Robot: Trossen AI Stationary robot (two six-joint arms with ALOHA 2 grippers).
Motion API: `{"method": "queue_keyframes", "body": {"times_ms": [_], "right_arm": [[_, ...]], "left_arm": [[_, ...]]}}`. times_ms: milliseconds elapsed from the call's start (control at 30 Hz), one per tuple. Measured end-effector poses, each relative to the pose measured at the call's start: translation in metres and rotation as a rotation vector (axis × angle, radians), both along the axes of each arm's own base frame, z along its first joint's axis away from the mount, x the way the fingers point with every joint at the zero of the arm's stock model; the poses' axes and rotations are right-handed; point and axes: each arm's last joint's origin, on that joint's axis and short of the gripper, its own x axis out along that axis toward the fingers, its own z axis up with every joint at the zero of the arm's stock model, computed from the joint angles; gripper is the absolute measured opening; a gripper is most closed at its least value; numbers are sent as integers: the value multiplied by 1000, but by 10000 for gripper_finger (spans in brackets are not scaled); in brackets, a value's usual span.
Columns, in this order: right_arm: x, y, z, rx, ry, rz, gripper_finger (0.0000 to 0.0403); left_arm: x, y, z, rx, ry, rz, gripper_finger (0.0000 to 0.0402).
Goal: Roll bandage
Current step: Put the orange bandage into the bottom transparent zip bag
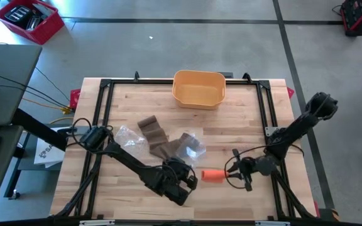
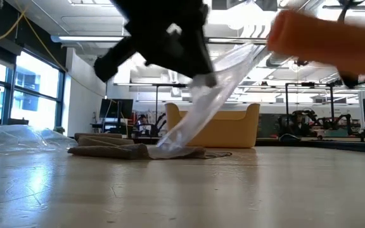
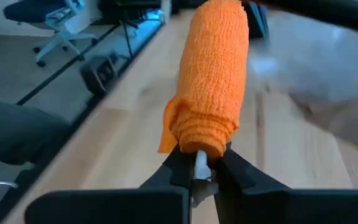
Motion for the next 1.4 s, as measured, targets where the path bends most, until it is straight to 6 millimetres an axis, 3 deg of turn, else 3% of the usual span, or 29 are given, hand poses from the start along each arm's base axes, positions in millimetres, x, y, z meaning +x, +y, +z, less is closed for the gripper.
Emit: {"method": "queue_keyframes", "body": {"times_ms": [167,333,733,1100,1400], "right_arm": [[7,13,29,-75,-7,-95,18],[20,8,44,-135,110,-210,18],[33,-29,31,-199,304,-369,18],[34,-26,30,-213,360,-186,18],[43,-28,27,-73,349,-314,18]], "left_arm": [[10,4,-14,27,4,-4,0],[15,8,-22,33,-22,33,0],[20,5,-16,85,-107,51,0],[24,8,-13,117,-149,72,0],[41,12,-4,53,-192,-44,0]]}}
